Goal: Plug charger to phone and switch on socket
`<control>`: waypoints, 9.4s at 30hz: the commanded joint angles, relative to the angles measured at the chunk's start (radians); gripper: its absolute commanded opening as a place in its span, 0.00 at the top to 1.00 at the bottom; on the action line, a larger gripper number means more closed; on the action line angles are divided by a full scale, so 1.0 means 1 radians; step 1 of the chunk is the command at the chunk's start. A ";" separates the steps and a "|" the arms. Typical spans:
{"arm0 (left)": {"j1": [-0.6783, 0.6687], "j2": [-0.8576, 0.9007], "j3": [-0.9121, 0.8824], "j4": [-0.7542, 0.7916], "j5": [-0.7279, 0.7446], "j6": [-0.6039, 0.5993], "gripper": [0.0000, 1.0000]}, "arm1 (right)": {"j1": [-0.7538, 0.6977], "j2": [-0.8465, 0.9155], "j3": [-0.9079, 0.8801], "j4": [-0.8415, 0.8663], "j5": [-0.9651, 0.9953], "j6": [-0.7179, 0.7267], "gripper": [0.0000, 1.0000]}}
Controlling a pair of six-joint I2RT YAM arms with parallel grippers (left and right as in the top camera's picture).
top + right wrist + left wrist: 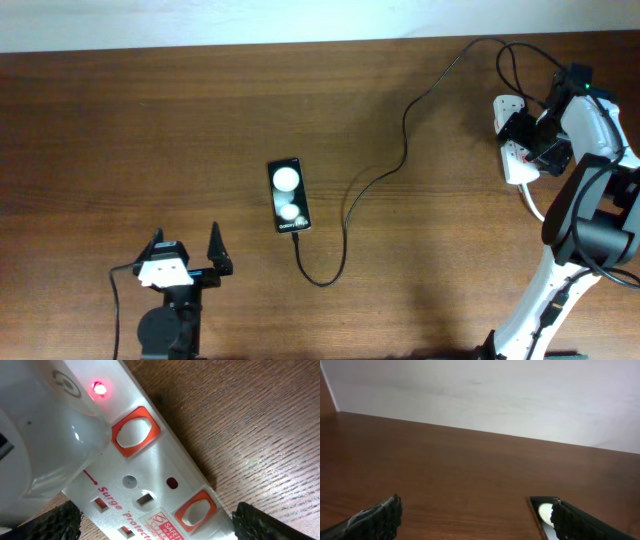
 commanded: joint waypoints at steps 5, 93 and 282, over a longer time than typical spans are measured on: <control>0.010 -0.008 -0.002 -0.001 -0.015 0.016 0.01 | 0.015 0.043 -0.011 0.027 -0.013 0.045 0.02; 0.024 -0.008 -0.002 0.000 -0.015 0.016 0.01 | 0.384 -0.930 -0.024 0.004 -0.013 0.045 0.01; 0.024 -0.008 -0.002 -0.001 -0.015 0.016 0.01 | 0.396 -2.236 -1.756 0.869 0.024 -0.448 0.01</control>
